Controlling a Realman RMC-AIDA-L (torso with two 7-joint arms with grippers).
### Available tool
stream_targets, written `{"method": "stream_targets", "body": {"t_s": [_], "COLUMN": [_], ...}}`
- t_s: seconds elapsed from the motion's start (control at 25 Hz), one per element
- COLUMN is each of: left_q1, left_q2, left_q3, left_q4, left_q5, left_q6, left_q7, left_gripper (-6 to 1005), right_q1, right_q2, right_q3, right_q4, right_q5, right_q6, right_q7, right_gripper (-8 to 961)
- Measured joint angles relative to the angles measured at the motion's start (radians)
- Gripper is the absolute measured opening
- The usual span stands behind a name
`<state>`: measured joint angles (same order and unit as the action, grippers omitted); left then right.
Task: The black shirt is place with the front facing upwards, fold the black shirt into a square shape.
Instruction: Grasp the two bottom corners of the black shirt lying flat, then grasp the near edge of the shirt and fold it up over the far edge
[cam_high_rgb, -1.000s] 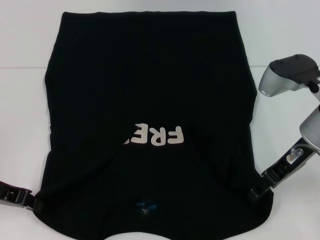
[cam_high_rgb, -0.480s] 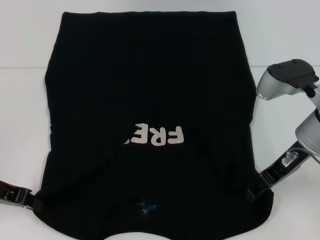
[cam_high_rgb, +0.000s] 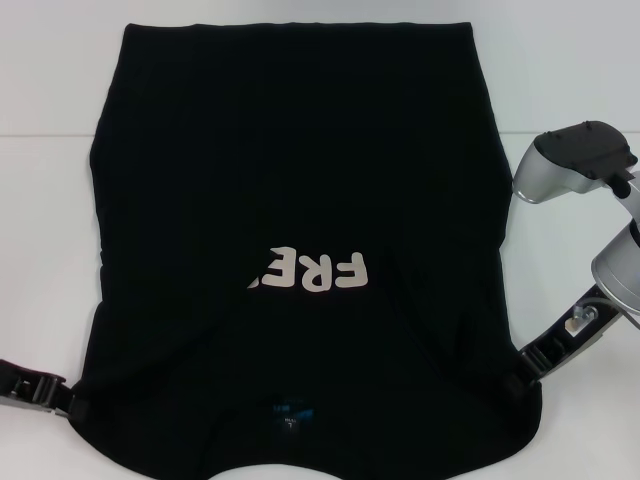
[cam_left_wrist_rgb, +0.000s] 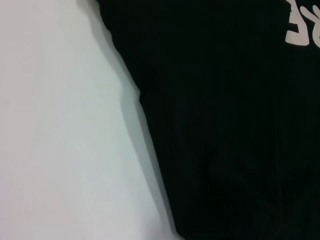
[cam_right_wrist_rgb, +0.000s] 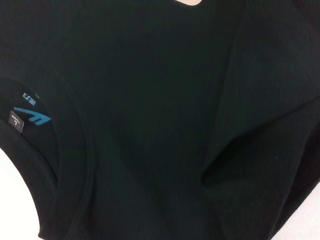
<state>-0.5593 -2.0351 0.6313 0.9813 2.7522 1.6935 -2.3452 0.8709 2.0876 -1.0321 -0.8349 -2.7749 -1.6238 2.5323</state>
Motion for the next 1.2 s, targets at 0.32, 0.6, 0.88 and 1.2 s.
{"method": "stream_targets", "body": {"t_s": [0.32, 0.6, 0.88, 1.2], "left_q1": [-0.002, -0.005, -0.017, -0.014], "left_q2": [0.024, 0.084, 0.131, 0.13], "left_q3": [-0.025, -0.026, -0.021, 0.055], "left_q4": [-0.045, -0.152, -0.291, -0.336], "left_q5": [-0.039, -0.08, -0.076, -0.018], "left_q6": [0.007, 0.066, 0.165, 0.3], "left_q7": [0.005, 0.023, 0.1, 0.188], "left_gripper": [72, 75, 78, 81], "right_q1": [0.0, 0.005, -0.024, -0.093], "right_q2": [-0.002, -0.036, -0.084, -0.092], "right_q3": [0.007, 0.04, 0.104, 0.058], "right_q4": [-0.006, -0.009, -0.007, 0.016], "right_q5": [0.003, 0.013, 0.017, 0.01], "right_q6": [-0.01, -0.109, -0.28, -0.361], "right_q7": [-0.017, -0.11, -0.271, -0.409], "right_gripper": [78, 22, 22, 21]}}
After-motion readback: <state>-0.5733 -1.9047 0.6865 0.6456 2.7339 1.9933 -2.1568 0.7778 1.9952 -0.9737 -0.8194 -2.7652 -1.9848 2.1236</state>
